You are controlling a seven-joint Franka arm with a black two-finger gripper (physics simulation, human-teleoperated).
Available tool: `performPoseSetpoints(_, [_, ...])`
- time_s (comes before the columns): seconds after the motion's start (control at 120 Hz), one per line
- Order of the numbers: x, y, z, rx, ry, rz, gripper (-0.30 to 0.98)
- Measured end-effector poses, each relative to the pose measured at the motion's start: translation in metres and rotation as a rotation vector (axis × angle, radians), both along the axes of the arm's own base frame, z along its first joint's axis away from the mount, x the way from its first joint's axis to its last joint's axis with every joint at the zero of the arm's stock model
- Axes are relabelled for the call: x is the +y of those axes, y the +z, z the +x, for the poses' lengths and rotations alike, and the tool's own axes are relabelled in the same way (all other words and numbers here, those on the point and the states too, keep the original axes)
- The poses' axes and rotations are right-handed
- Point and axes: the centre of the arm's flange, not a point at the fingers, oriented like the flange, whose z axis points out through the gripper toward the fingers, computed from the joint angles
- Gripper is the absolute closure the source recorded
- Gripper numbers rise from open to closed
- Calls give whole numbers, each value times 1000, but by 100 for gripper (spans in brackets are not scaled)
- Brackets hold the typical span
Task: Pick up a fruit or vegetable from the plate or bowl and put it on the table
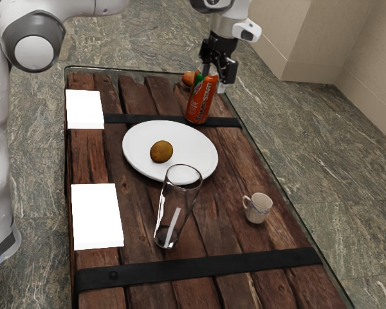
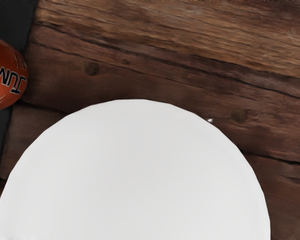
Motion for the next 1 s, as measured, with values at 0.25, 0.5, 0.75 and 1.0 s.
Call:
performPoseSetpoints(0.25, [0, 3, -2, -6, 12, -12, 0])
performPoseSetpoints(0.5, [-17, -45, -23, 97, 99, -63, 0])
performPoseSetpoints(0.75, [-6, -90, -103, 93, 390, -114, 0])
performPoseSetpoints(1.0, [-43, -102, -81, 4, 634, 69, 0])
